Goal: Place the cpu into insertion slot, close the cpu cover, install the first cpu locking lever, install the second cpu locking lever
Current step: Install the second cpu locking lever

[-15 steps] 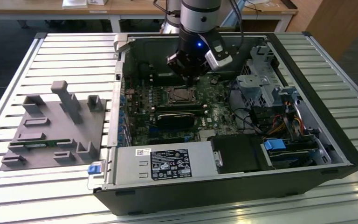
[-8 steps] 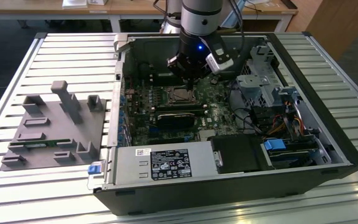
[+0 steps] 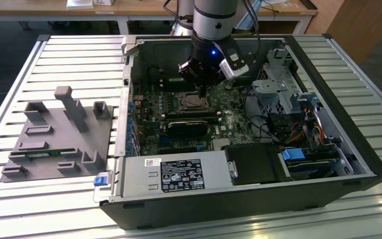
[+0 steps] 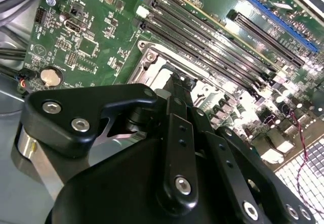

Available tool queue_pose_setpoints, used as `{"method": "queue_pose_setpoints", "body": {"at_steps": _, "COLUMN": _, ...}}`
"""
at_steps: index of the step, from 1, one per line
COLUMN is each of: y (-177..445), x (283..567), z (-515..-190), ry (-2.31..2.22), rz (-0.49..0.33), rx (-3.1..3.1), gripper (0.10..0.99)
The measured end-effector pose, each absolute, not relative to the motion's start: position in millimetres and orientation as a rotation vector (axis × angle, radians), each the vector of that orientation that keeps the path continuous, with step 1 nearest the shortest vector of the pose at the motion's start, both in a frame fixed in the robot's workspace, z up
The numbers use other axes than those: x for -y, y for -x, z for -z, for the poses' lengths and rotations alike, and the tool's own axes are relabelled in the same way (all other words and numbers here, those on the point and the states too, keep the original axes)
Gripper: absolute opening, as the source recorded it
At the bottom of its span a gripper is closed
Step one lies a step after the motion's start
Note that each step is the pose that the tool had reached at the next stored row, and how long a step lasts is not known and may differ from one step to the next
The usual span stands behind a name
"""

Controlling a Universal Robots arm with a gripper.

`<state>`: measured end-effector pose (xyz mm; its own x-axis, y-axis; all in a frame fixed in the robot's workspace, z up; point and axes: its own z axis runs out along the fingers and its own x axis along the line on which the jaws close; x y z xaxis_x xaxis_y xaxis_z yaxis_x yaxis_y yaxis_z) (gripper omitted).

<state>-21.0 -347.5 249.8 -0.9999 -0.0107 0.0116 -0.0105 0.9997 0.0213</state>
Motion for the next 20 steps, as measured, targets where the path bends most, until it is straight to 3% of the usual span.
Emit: {"method": "queue_pose_setpoints", "body": {"at_steps": 20, "y": 21, "x": 358, "z": -239, "ry": -0.017, "rz": 0.052, "rx": 3.129, "gripper": 0.106}}
